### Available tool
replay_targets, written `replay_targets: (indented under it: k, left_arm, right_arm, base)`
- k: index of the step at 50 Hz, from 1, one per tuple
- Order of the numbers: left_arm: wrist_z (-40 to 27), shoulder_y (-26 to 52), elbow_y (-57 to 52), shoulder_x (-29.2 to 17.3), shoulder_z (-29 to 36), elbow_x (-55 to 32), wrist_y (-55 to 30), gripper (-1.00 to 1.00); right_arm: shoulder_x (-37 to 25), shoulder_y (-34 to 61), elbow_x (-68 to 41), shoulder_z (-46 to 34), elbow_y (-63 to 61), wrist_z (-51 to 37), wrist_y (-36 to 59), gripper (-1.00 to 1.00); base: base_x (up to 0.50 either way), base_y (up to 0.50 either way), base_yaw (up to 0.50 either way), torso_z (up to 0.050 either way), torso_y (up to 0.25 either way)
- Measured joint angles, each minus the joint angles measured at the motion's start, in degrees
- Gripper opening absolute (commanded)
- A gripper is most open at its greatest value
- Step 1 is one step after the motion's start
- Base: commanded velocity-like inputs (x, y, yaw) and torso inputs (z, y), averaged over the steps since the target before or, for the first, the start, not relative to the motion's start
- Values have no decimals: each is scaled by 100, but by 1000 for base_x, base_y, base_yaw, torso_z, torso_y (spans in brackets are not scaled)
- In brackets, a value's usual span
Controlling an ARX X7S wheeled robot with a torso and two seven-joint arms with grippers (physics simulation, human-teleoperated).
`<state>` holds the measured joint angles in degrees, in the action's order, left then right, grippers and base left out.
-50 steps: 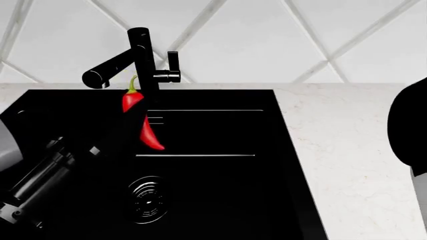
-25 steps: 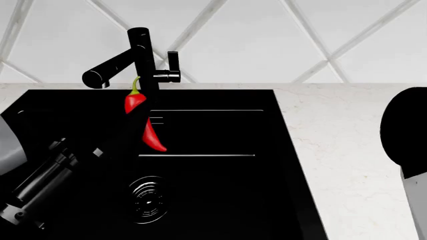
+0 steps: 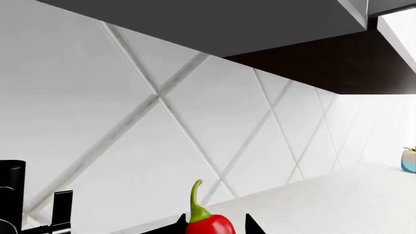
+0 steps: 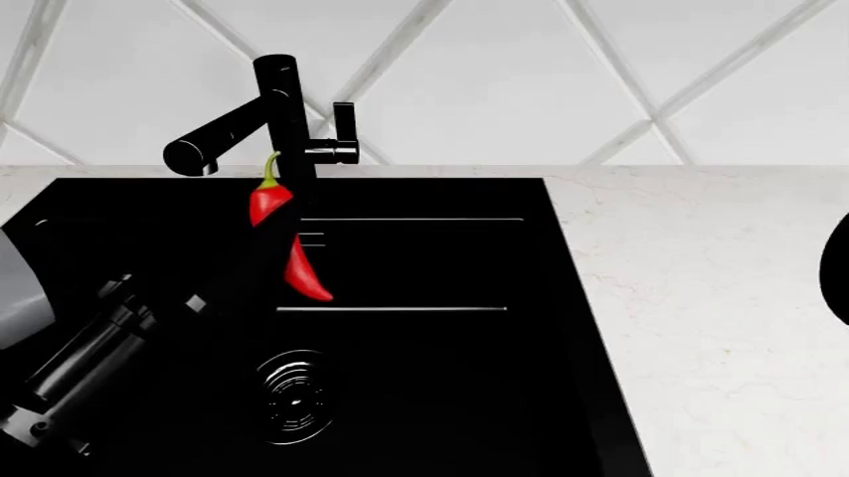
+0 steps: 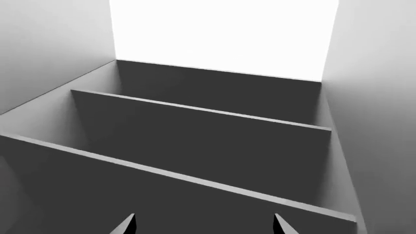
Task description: Pick the chili pepper, brussel sprout from the counter and place them in the cabinet. Then close the cabinet.
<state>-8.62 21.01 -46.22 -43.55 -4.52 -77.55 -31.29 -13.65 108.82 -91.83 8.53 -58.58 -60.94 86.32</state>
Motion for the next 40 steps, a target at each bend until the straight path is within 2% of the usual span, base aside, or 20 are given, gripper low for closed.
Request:
replay_targets:
  k: [9,18,31,40]
  left_arm:
    - [-4,-13,-13,2,6,4,14,-100]
    - [-20,8,-32,9,26,-21,23,-100]
    - [-53,107,-43,19,101,-48,1,-100]
    - [-72,154,-51,23,143,-55,-10,-100]
  right_arm:
    - [116,-212,-1297,275,-81,-1152,204,100]
    - [-27,-463,-2556,646,-115,-2175,142,100]
    - [-198,-1091,-3967,1941,-134,-2706,289,100]
    - [-199,-1442,-4370,2394,-138,-2825,336,100]
  base:
    - [0,0,0,0,0]
    - [0,0,0,0,0]
    - [0,0,0,0,0]
    - [0,0,0,0,0]
